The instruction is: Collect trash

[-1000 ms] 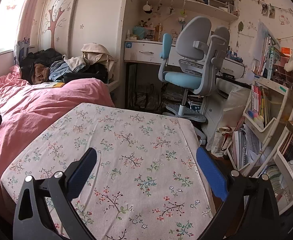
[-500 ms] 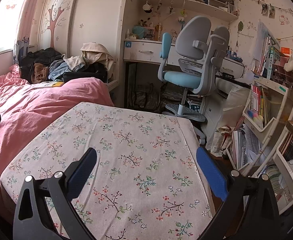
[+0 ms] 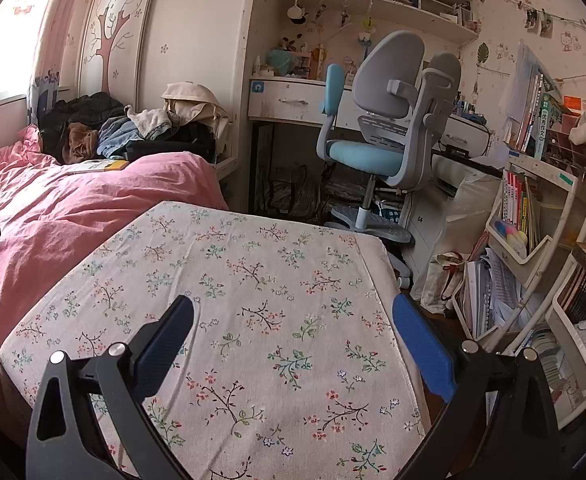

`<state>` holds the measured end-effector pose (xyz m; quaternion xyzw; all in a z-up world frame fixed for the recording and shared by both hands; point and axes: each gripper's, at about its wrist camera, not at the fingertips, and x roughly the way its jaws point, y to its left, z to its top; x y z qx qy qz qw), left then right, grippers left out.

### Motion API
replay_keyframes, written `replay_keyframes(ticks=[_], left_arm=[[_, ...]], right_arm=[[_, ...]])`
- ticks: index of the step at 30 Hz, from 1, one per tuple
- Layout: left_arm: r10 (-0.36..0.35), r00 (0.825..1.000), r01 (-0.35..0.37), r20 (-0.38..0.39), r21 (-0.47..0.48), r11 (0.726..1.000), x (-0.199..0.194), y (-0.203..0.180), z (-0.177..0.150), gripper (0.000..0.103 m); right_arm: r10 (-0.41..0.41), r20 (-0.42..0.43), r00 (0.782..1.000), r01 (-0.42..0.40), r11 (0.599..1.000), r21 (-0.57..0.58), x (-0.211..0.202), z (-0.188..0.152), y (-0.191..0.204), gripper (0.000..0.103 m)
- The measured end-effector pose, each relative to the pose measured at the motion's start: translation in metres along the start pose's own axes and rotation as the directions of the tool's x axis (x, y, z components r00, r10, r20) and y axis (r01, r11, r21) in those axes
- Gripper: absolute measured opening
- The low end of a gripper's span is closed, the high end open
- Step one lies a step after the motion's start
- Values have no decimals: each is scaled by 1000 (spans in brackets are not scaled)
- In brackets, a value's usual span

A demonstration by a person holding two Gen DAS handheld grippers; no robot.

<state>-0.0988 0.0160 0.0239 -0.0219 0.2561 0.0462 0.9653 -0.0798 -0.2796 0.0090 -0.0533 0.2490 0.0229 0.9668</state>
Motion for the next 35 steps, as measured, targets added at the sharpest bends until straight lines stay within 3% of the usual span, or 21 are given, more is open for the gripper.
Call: replay_keyframes(ticks=[14,19,24,28,35], left_arm=[[-36,999,35,-17,-38,999,5,0,0,96],[-116,992,112,-41,-82,990,9,4,-5,96],[-72,996,72,-47,12,997,9,-11,-9,96],[0,995,7,-99,64,998,18,-16,-10,96],[0,992,1,-130,4,1000,22,-2,-7,96]], right_arm=[[3,-9,1000,-3,1000,-15,1,-4,-1,95],[4,-8,1000,-4,1000,-14,3,-2,1,95],[6,-6,1000,-6,1000,-9,3,0,1,95],[6,-4,1000,-6,1000,-9,2,1,1,95],[4,-4,1000,-4,1000,-10,2,1,0,95]])
